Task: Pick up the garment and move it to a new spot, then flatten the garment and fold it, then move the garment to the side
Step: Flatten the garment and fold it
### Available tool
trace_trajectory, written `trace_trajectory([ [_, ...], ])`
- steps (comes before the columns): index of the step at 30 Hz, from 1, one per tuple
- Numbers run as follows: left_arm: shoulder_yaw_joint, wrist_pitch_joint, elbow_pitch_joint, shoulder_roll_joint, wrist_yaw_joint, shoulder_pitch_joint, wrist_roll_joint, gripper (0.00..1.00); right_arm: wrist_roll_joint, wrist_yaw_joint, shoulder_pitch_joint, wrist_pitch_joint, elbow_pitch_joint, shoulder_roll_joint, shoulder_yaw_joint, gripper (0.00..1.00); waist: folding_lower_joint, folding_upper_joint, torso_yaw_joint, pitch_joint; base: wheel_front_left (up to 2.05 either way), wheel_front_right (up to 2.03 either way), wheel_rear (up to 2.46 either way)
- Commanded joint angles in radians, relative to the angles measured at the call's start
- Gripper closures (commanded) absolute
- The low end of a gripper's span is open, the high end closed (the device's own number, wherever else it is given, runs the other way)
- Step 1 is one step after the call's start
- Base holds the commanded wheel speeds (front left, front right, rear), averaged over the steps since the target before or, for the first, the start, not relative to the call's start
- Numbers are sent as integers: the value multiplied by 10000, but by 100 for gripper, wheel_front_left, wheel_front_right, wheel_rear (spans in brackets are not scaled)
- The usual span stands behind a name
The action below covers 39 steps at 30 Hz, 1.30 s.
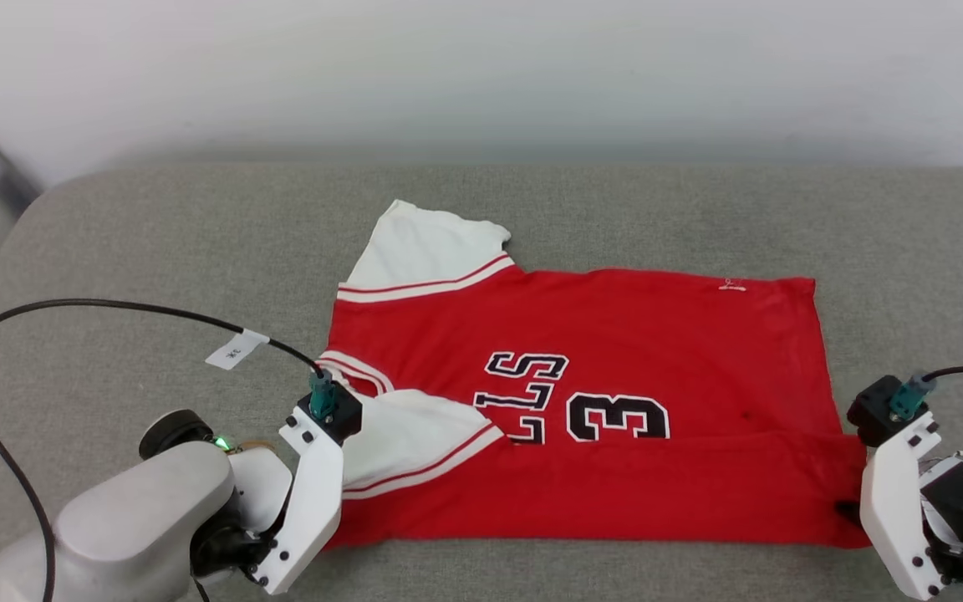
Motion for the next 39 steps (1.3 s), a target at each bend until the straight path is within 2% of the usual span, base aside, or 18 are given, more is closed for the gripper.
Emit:
trace_trajectory([
  [1, 5, 41, -25, 82, 5, 145, -62, 100, 84, -8, 122, -42, -73, -120, 21, 100, 0, 0, -113, -264, 0, 0, 0],
  [9, 9, 548, -858, 574, 5, 916, -308, 100, 819, -9, 1012, -127, -1197, -1378, 135, 100, 0, 0, -192, -674, 0, 0, 0],
  [12, 8, 685, -1186, 722, 4, 1339, -450, 100, 1011, -11, 1377, -127, -1295, -1564, 12, 100, 0, 0, -216, -694, 0, 0, 0],
  [15, 12, 576, -1232, 823, 6, 1565, -500, 100, 1240, -11, 1723, -131, -1088, -1388, -115, 100, 0, 0, -226, -640, 0, 0, 0],
  [16, 14, 527, -1195, 809, 6, 1598, -414, 100, 1303, -11, 1808, -106, -996, -1317, -170, 72, 0, 0, -210, -624, 0, 0, 0],
  [17, 6, 486, -1135, 799, 6, 1629, -348, 76, 1262, -11, 1867, -60, -924, -1283, -168, 39, 0, 0, -200, -617, 0, 0, 0],
  [18, 11, 365, -1087, 783, 6, 1610, -265, 0, 1158, -11, 1885, -59, -882, -1264, -175, 0, 0, 0, -186, -615, 0, 0, 0],
  [21, 28, 111, -1059, 785, 4, 1530, -343, 0, 1107, -8, 2018, -246, -769, -1089, -333, 0, 0, 0, -145, -663, 0, 0, 0],
  [24, 140, -49, -1157, 1016, 4, 1200, -397, 0, 945, -8, 2073, -623, -707, -1107, -646, 0, 0, 0, -90, -776, 0, 0, 0],
  [30, 609, -296, -1513, 1514, 7, 407, -583, 0, 129, -8, 2014, -2668, -619, -866, -1992, 0, 0, 0, -108, -934, 0, 0, 0],
  [33, 979, -538, -1624, 1608, 17, -50, -535, 0, -627, -11, 2027, -3845, -593, -538, -2843, 0, 0, 0, -239, -911, 0, 0, 0],
  [36, 1305, -1284, -1342, 1478, 315, -581, 135, 0, -1378, -8, 2086, -5031, -578, 139, -3991, 0, 0, 0, -414, -826, 0, 0, 0],
  [39, 1535, -2162, -782, 1112, 656, -1142, 895, 0, -2272, -8, 2309, -5990, -903, 909, -5182, 0, 0, 0, -591, -622, 0, 0, 0],
])
